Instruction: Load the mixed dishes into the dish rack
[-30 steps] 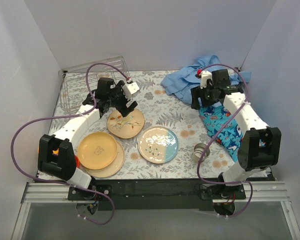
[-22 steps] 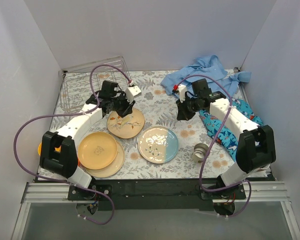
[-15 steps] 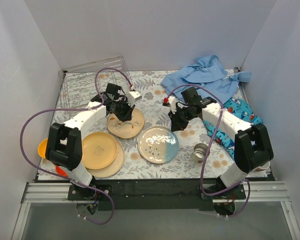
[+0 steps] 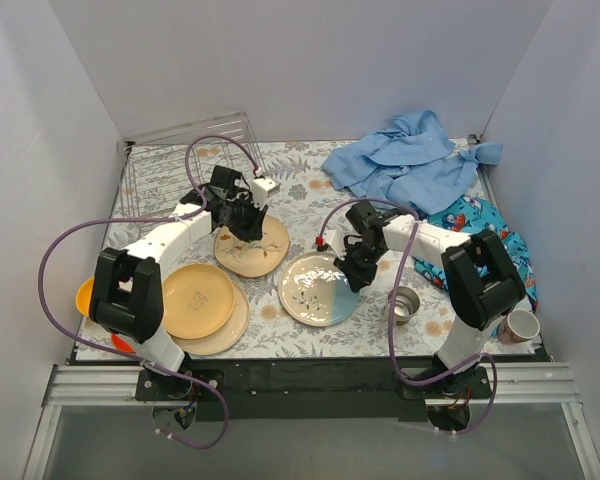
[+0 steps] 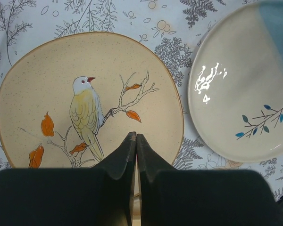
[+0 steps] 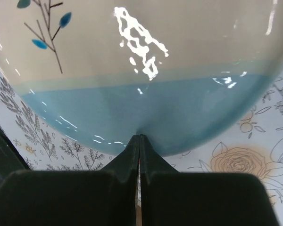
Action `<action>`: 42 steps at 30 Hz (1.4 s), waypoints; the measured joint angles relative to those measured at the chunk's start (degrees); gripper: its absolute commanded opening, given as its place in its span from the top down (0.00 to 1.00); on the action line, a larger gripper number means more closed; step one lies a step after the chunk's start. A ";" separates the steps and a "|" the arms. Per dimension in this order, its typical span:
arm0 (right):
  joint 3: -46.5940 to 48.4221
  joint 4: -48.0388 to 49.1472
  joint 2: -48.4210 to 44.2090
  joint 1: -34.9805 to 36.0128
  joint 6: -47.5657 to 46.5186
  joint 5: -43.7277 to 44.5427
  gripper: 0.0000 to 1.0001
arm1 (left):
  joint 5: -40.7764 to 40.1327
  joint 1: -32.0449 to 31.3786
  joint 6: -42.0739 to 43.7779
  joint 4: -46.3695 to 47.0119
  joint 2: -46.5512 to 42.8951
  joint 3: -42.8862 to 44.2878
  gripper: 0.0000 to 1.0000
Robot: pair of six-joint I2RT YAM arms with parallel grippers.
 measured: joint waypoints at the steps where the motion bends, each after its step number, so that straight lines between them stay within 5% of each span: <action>1: -1.57 0.28 -1.27 0.31 -0.94 0.46 0.99 | -0.17 0.00 -0.13 0.28 0.00 0.00 0.98; 2: -2.69 0.35 -2.14 0.42 -1.46 0.68 0.99 | -0.31 0.00 -0.26 0.48 0.00 0.00 0.98; 3: -3.96 0.37 -3.30 0.46 -3.15 2.25 0.99 | -0.42 0.00 -0.42 0.66 0.00 0.00 0.83; 4: -5.22 0.09 -4.55 0.35 -3.39 2.58 0.99 | -0.46 0.00 -0.59 0.90 0.00 0.00 0.79; 8: -9.99 0.55 -9.53 0.33 -5.66 6.12 0.99 | -0.48 -0.24 -0.31 2.16 3.82 1.60 1.00; 23: -15.76 -4.09 -16.09 0.07 -7.13 12.98 0.99 | -3.37 -1.44 3.78 4.85 14.82 3.28 1.00; 25: -15.63 -5.81 -16.04 -0.07 -6.97 13.55 0.88 | -2.45 -1.86 5.75 5.62 13.77 1.70 1.00; 27: -14.73 -7.58 -15.78 -0.09 -6.29 13.70 0.67 | -1.79 -2.67 7.56 6.03 12.52 -0.20 1.00; 29: -12.07 -9.29 -14.84 -0.31 -5.03 13.51 0.60 | -1.09 -3.78 9.38 6.64 10.67 -2.64 1.00; 42: 14.08 -9.09 -9.22 -5.46 2.84 8.52 0.56 | 1.73 -9.22 12.72 4.04 5.18 -8.52 1.00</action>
